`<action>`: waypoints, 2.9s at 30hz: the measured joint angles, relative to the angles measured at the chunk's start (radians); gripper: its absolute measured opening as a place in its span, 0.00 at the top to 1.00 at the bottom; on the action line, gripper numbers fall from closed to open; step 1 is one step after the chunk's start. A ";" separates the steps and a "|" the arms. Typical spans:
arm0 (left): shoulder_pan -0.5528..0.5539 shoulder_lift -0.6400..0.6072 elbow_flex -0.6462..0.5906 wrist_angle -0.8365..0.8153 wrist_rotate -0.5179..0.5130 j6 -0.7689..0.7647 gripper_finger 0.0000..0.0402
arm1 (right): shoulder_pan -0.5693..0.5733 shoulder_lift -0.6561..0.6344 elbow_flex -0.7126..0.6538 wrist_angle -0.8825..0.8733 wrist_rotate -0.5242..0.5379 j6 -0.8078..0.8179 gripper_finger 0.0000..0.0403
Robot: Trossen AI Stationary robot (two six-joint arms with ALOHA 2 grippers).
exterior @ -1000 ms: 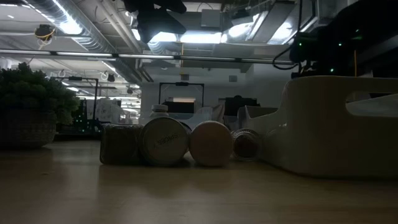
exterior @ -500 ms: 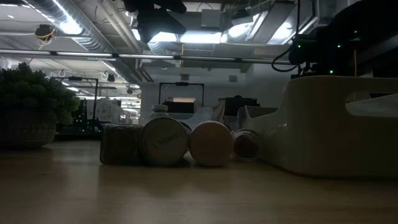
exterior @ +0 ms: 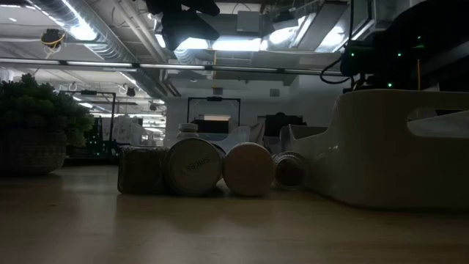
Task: Sort spices by type
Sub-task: Put the top black seasoning can into the yellow bin, then put the black seasoning can into the yellow bin
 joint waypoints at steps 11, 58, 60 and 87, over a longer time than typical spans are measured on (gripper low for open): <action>0.000 0.000 0.000 0.000 0.000 0.002 0.55 | 0.000 0.000 0.000 0.000 -0.001 0.000 0.55; 0.000 0.000 0.000 0.000 0.000 0.002 0.55 | 0.893 -0.138 0.384 -0.378 -0.306 0.579 0.44; 0.000 0.000 0.000 0.000 0.000 0.002 0.55 | 0.986 -0.125 0.383 -0.333 -0.277 0.612 0.44; -0.002 0.000 -0.001 0.000 0.000 -0.002 0.55 | 1.529 0.307 0.383 -0.072 -0.010 1.007 0.44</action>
